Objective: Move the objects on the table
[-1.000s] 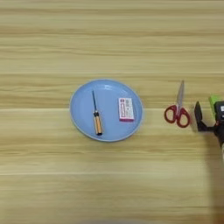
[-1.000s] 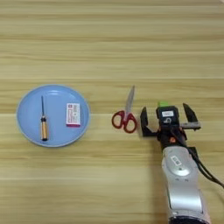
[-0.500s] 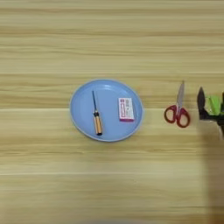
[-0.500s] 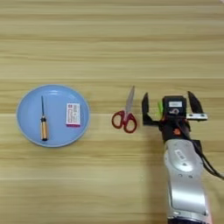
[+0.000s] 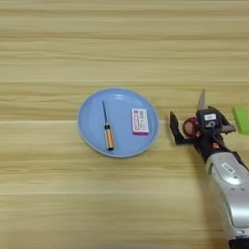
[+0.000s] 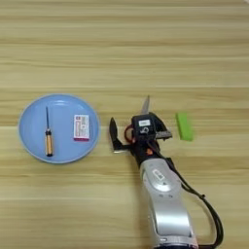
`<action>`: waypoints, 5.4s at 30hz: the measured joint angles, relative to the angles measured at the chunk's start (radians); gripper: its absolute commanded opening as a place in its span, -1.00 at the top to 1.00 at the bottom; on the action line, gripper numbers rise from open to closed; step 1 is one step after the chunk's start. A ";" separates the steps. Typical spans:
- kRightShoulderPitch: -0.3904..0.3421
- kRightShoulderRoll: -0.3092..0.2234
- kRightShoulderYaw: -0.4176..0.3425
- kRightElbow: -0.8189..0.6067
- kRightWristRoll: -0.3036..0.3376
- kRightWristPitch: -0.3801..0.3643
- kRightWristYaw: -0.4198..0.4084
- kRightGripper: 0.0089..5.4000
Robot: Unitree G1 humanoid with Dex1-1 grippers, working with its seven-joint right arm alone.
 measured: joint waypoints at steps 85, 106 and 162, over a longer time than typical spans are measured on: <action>0.032 0.000 -0.044 -0.079 0.132 0.311 0.045 -0.44; 0.116 0.003 0.071 -0.184 0.126 0.324 0.045 -0.43; 0.143 0.004 -0.069 -0.287 0.191 -0.082 0.117 -0.99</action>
